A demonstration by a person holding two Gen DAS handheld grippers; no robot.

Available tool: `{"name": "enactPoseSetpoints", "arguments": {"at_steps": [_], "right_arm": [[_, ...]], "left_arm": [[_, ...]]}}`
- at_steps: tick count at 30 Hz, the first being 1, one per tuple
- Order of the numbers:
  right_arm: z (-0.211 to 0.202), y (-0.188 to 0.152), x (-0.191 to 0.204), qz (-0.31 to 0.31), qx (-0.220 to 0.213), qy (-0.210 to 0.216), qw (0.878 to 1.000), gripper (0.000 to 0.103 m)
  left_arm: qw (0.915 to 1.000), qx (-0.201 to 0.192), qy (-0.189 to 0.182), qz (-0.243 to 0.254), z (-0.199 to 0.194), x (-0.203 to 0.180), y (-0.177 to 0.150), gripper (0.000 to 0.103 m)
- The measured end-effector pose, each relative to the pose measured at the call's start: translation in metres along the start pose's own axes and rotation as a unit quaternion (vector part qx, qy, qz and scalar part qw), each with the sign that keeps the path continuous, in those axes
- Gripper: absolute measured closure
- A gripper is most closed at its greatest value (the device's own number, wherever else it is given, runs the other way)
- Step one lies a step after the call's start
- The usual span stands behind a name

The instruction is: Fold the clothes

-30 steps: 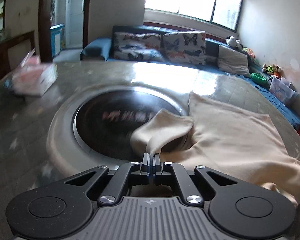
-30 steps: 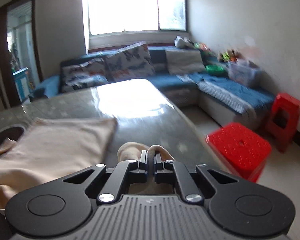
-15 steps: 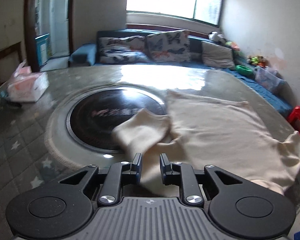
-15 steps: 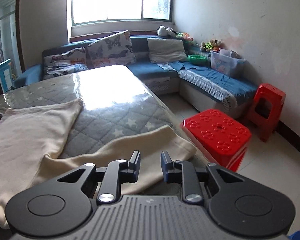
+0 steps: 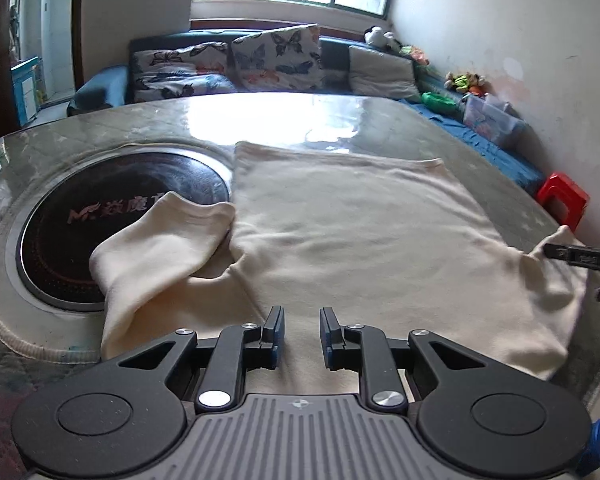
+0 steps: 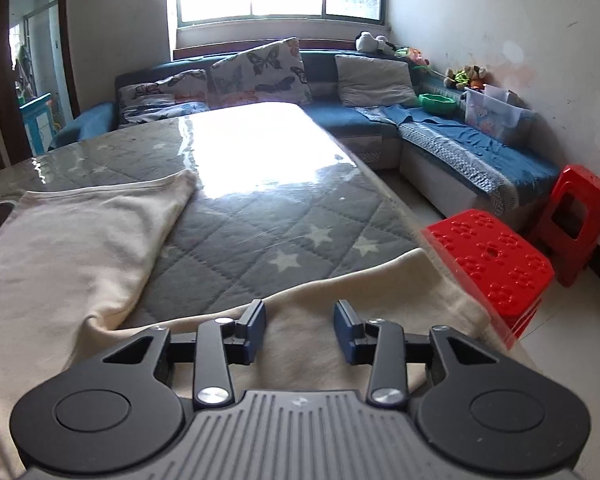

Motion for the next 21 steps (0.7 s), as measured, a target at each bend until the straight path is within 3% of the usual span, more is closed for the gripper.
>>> {"name": "enactPoseSetpoints", "arguments": {"at_steps": [7, 12, 17, 21], "right_arm": [[0.007, 0.008, -0.002, -0.013, 0.005, -0.020, 1.000, 0.064], [0.009, 0.009, 0.000, -0.025, 0.007, -0.023, 0.999, 0.062], [0.009, 0.011, -0.002, -0.023, 0.006, -0.025, 0.999, 0.061], [0.009, 0.010, 0.000, -0.028, 0.005, -0.030, 0.999, 0.059]], "left_arm": [[0.9994, 0.003, 0.010, -0.032, 0.002, 0.022, -0.006, 0.072], [0.9966, 0.004, 0.051, -0.065, -0.005, 0.051, -0.018, 0.070], [0.9868, 0.012, 0.140, -0.081, -0.010, 0.071, -0.023, 0.070], [0.9704, 0.003, 0.213, -0.114, -0.012, 0.083, -0.025, 0.070]]}}
Point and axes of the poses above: each gripper's, at about its wrist camera, not at the fingertips, and z roughly the way its jaws point, x to its left, y to its top, the point moved 2 cm from there along z, roughly the way its jaws point, and after that the axes turned 15 degrees about z, right-handed, at the moved point
